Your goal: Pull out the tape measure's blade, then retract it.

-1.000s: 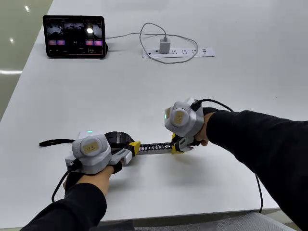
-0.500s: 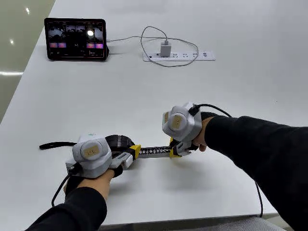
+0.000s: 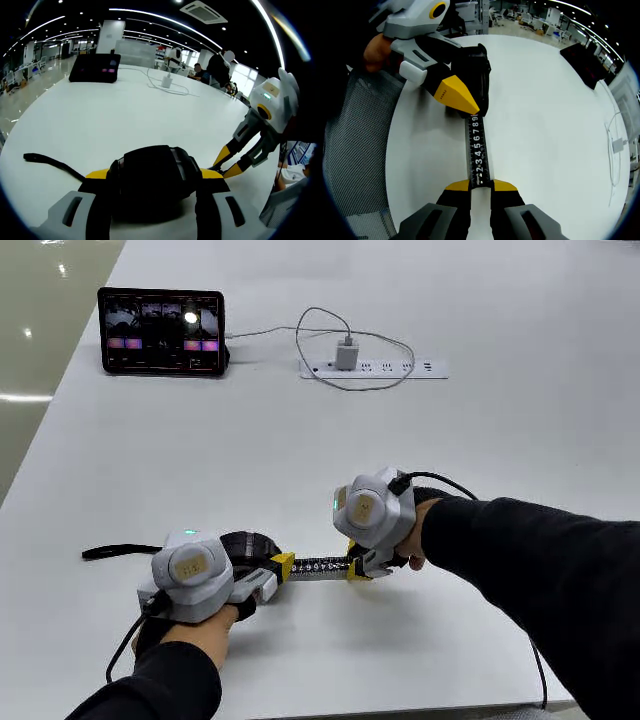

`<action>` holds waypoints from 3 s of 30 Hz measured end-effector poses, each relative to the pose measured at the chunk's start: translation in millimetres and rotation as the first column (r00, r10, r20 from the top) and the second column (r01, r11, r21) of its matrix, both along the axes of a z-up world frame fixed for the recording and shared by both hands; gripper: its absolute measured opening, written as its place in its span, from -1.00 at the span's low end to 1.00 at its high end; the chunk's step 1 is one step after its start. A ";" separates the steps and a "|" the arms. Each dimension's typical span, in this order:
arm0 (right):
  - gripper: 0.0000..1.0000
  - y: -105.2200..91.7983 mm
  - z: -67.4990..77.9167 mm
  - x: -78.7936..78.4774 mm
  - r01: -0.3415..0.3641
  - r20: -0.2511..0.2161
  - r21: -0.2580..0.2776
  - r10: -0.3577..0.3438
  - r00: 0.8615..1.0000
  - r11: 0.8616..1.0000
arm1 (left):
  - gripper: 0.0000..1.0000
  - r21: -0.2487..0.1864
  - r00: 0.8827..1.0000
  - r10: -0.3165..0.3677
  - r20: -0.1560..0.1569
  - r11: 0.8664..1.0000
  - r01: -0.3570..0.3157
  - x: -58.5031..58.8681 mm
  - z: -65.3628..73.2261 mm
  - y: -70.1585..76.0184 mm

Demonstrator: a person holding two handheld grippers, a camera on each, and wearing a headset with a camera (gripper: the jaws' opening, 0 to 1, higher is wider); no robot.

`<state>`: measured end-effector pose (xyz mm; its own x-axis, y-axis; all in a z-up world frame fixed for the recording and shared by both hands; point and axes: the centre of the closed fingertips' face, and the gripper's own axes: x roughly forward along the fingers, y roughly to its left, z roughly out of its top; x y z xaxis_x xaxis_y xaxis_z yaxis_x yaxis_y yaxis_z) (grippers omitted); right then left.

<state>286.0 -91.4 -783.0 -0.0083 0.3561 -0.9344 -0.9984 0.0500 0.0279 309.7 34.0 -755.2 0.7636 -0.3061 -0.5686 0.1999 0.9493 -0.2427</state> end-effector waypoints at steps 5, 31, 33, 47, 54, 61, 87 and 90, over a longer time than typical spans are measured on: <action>-0.79 2.0 0.2 0.1 0.010 -0.005 0.006 -0.010 1.000 1.000 | 0.27 -0.005 1.000 0.001 -0.001 1.000 -0.001 0.1 0.1 -0.4; -0.79 15.3 1.5 -0.4 -0.009 0.002 0.031 0.008 1.000 0.999 | 0.27 -0.028 1.000 0.004 -0.005 1.000 -0.005 0.5 0.3 2.2; -0.79 16.1 1.5 -0.5 -0.010 0.001 0.033 0.010 1.000 0.999 | 0.27 -0.033 1.000 0.005 -0.003 0.999 -0.005 0.3 0.5 2.3; -0.79 17.1 1.3 -1.3 -0.018 -0.001 0.044 0.018 1.000 0.999 | 0.26 -0.057 1.000 -0.010 -0.005 0.998 0.010 -0.5 1.1 2.0; -0.80 17.3 1.2 -0.2 0.007 -0.023 0.032 -0.006 1.000 0.999 | 0.26 -0.064 1.000 -0.007 -0.011 0.998 0.006 -0.3 0.8 1.9; -0.79 16.8 0.7 -0.1 0.009 -0.022 0.016 -0.008 1.000 1.000 | 0.26 -0.055 1.000 -0.012 -0.009 0.998 0.011 -0.6 0.8 1.4; -0.80 18.9 1.5 -1.2 0.012 -0.029 0.040 -0.011 1.000 0.999 | 0.24 -0.052 0.999 -0.035 0.011 0.998 0.036 -1.3 1.9 1.6; -0.80 18.3 1.3 -1.4 0.010 -0.029 0.037 -0.008 1.000 0.999 | 0.25 -0.043 0.999 -0.036 0.018 0.998 0.036 -1.3 1.6 1.5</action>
